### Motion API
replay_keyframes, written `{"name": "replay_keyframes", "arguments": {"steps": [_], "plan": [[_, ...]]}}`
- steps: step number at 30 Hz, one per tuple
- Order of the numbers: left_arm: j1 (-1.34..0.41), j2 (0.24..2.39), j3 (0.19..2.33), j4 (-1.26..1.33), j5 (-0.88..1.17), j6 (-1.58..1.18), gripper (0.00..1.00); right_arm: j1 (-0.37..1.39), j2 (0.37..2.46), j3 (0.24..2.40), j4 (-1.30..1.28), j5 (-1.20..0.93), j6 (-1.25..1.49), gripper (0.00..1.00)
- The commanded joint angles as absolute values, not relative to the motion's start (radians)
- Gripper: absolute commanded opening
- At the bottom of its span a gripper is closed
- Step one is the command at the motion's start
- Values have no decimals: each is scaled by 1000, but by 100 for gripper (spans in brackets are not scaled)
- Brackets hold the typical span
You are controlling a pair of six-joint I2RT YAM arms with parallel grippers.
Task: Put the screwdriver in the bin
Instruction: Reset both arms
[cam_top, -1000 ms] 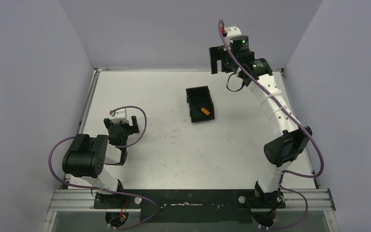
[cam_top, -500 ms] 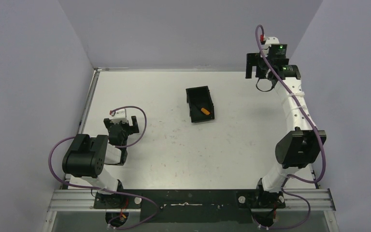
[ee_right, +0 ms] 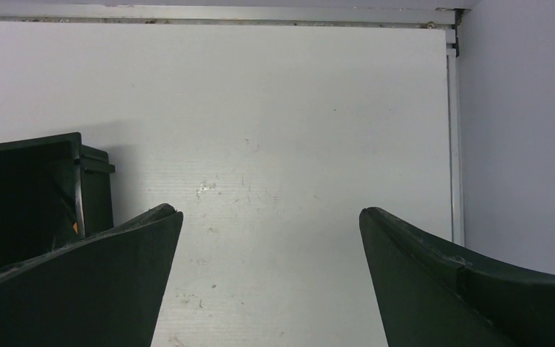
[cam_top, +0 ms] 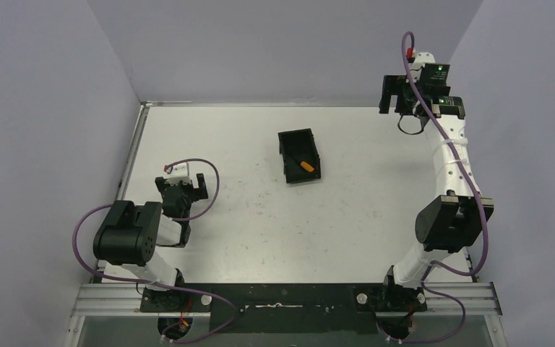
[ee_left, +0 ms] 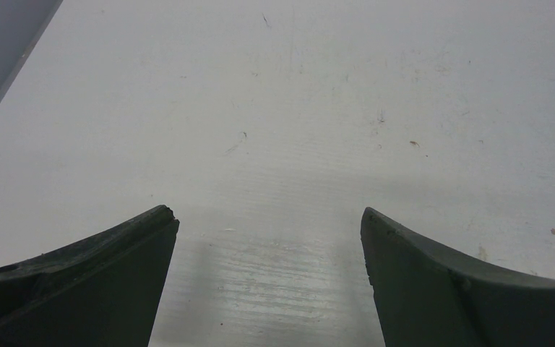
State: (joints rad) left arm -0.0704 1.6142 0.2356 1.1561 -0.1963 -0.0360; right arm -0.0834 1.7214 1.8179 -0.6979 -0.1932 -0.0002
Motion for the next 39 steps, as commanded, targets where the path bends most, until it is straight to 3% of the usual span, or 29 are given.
{"name": "replay_keyframes", "arguments": {"steps": [1, 39], "plan": [[-72, 1610, 255, 1210, -187, -29, 97, -71, 1715, 1850, -670, -217, 0, 100], [-71, 1610, 255, 1209, -187, -29, 97, -46, 1704, 1848, -680, -209, -18, 100]]}}
